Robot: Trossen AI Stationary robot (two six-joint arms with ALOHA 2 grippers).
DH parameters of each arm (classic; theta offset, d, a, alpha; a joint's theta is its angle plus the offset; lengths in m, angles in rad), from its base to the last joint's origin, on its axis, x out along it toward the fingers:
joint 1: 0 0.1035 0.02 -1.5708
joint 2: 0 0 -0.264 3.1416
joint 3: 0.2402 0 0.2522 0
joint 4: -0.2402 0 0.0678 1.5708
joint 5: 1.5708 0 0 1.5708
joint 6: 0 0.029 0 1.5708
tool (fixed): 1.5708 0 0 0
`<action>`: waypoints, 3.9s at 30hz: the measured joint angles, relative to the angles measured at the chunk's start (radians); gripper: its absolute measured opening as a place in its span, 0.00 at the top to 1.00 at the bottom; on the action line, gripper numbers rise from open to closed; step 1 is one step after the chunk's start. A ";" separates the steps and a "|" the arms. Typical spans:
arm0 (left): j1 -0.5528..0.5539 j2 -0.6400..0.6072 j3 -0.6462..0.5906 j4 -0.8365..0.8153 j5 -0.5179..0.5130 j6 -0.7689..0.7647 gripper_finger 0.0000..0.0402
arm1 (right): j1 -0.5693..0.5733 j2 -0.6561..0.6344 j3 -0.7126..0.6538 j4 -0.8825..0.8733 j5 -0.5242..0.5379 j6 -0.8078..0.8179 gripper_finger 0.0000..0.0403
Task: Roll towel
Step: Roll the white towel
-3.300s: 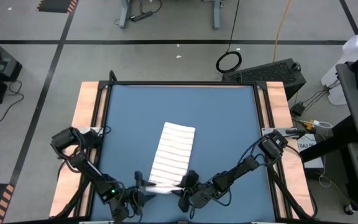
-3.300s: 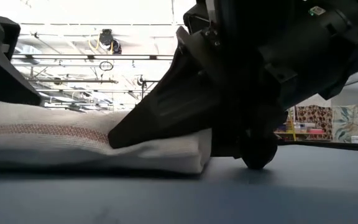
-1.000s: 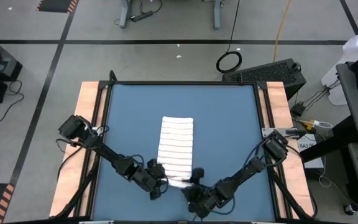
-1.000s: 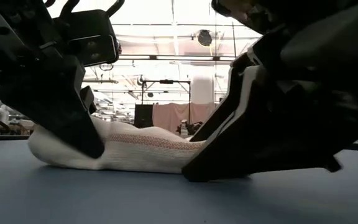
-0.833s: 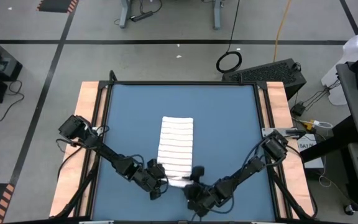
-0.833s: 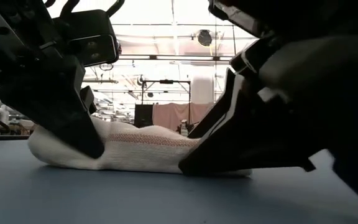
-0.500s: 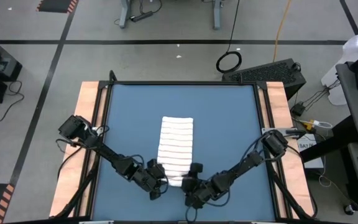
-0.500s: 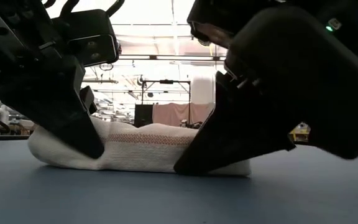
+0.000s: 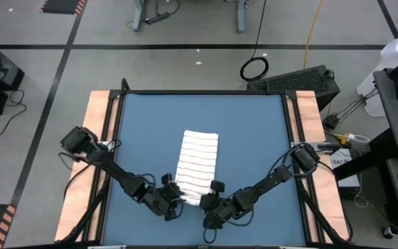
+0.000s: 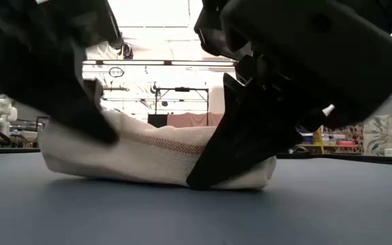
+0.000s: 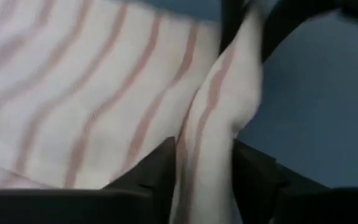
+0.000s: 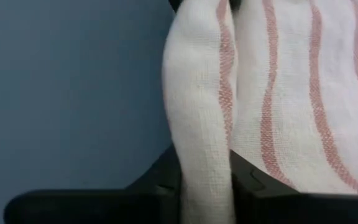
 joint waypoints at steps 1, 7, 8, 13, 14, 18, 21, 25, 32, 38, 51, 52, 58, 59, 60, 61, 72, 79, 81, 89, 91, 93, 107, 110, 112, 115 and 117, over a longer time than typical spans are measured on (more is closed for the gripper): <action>-0.012 -0.019 0.000 -0.003 -0.021 0.016 0.63 | -0.003 0.000 0.000 -0.001 -0.011 0.017 0.87; -0.127 -0.047 0.001 0.052 -0.141 0.197 0.51 | -0.007 -0.002 -0.001 -0.002 -0.051 0.113 0.86; -0.147 -0.039 0.002 0.075 -0.148 0.232 0.50 | -0.007 -0.002 -0.001 0.000 -0.052 0.123 0.86; -0.229 0.051 0.002 0.137 -0.286 0.428 0.48 | -0.013 -0.001 -0.002 0.041 -0.101 0.147 0.85; -0.237 0.066 0.002 0.155 -0.328 0.455 0.48 | -0.015 -0.001 -0.002 0.043 -0.109 0.148 0.85; -0.242 0.108 0.003 0.171 -0.397 0.495 0.48 | -0.021 -0.002 -0.002 0.045 -0.130 0.159 0.85; -0.232 0.125 0.003 0.169 -0.394 0.512 0.47 | -0.027 -0.002 -0.002 0.053 -0.155 0.170 0.85; -0.209 0.139 0.003 0.132 -0.394 0.520 0.47 | -0.030 -0.002 -0.002 0.053 -0.164 0.169 0.85; -0.151 0.152 0.006 0.076 -0.342 0.490 0.47 | -0.029 -0.004 -0.002 0.051 -0.164 0.166 0.85; -0.107 0.150 0.006 0.070 -0.211 0.466 0.48 | -0.024 -0.017 -0.004 0.046 -0.144 0.128 0.84; -0.038 0.149 0.007 0.050 -0.044 0.327 0.81 | 0.087 -0.121 -0.009 -0.144 0.046 -0.020 0.40; -0.034 0.148 0.007 0.055 -0.037 0.316 0.83 | 0.105 -0.121 -0.009 -0.139 0.081 -0.032 0.36; -0.007 0.112 0.006 0.049 0.040 0.270 0.84 | 0.207 -0.122 -0.006 -0.067 0.338 -0.160 0.22; -0.001 0.102 0.006 0.044 0.060 0.258 0.84 | 0.218 -0.122 -0.002 -0.058 0.358 -0.190 0.22; 0.004 0.095 0.005 0.041 0.074 0.254 0.84 | 0.224 -0.122 0.000 -0.041 0.363 -0.218 0.22; 0.011 0.088 0.005 0.039 0.088 0.253 0.83 | 0.228 -0.121 0.001 -0.025 0.367 -0.235 0.22; 0.105 0.070 0.005 0.047 0.269 0.148 0.83 | 0.140 -0.057 0.001 -0.056 0.292 -0.155 0.23; 0.121 0.069 0.005 0.046 0.305 0.148 0.83 | 0.094 -0.048 0.003 -0.117 0.234 -0.072 0.28; 0.122 0.069 0.005 0.046 0.305 0.151 0.83 | 0.086 -0.049 0.004 -0.126 0.215 -0.052 0.32; 0.119 0.066 0.004 0.062 0.270 0.149 0.81 | 0.031 -0.056 0.007 -0.145 0.066 0.015 0.51; 0.114 0.053 0.003 0.062 0.259 0.149 0.76 | 0.020 -0.057 0.007 -0.148 0.042 0.015 0.56; 0.111 0.032 0.001 0.048 0.221 0.158 0.69 | 0.008 -0.057 0.007 -0.148 0.020 0.015 0.61; -0.081 -0.031 0.002 0.067 -0.146 0.336 0.40 | -0.126 -0.062 0.008 -0.149 -0.339 -0.010 0.87; -0.119 -0.005 0.002 0.067 -0.237 0.339 0.40 | -0.151 -0.062 0.008 -0.138 -0.399 -0.014 0.88; -0.133 0.008 0.002 0.065 -0.301 0.341 0.40 | -0.161 -0.062 0.008 -0.139 -0.423 -0.024 0.88; -0.135 0.028 0.003 0.067 -0.335 0.335 0.40 | -0.174 -0.062 0.007 -0.140 -0.452 -0.031 0.87; -0.130 0.040 0.003 0.066 -0.332 0.337 0.40 | -0.181 -0.063 0.007 -0.140 -0.462 -0.037 0.86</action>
